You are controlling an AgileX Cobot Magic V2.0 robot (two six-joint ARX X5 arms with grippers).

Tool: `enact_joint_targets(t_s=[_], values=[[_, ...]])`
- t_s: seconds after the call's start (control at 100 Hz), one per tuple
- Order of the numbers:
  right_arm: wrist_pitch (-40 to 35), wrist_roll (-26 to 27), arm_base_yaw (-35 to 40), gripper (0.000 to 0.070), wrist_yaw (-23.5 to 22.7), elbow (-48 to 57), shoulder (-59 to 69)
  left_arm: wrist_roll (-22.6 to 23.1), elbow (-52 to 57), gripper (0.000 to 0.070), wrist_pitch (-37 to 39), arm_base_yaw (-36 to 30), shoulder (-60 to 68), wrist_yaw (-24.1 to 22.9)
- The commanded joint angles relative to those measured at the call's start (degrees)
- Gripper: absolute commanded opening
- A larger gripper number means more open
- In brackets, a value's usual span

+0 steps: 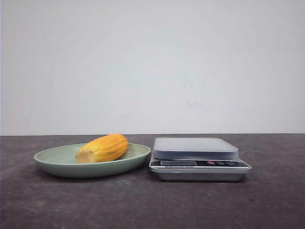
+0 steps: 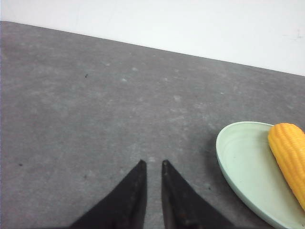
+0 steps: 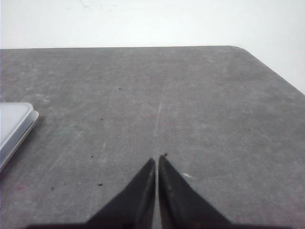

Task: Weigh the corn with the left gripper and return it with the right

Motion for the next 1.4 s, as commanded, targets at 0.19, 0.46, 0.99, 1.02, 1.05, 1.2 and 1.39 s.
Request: enact_joint_targets(t_s=[0.19,0.46,0.99,1.02,1.05,1.2,1.39], values=[[0.66,-0.44,-0.07,0.0003,0.0,-0.17,-0.07,0.57,-1.01,0.0016,-0.24,0.02,-0.02,0.24],[0.66,-0.44,-0.07,0.0003,0.0,-0.17,-0.07,0.57,-1.01,0.0016,-0.24,0.02,-0.02,0.24],[0.66,0.0,-0.07,0.0003,-0.11,-0.17,-0.07,0.28,-1.01,0.0016,-0.13,0.0,-0.02,0.72],[0.52,0.5,-0.07,0.0003,-0.28,-0.15,-0.07,0.28,-1.01,0.0016,-0.2,0.0,-0.02,0.72],[0.37,1.49,-0.07,0.0003,-0.59,-0.15,-0.07,0.26,-1.01,0.0016,-0.24,0.0,-0.02,0.72],[0.28,3.34,-0.07,0.0003,-1.49,-0.17,-0.07,0.35,-1.01,0.0015,-0.33,0.0,-0.02,0.7],[0.61,9.11,-0.07,0.0003,-1.84,0.85,-0.07,-3.87,-0.17,0.0012,0.66,0.0,-0.02,0.5]])
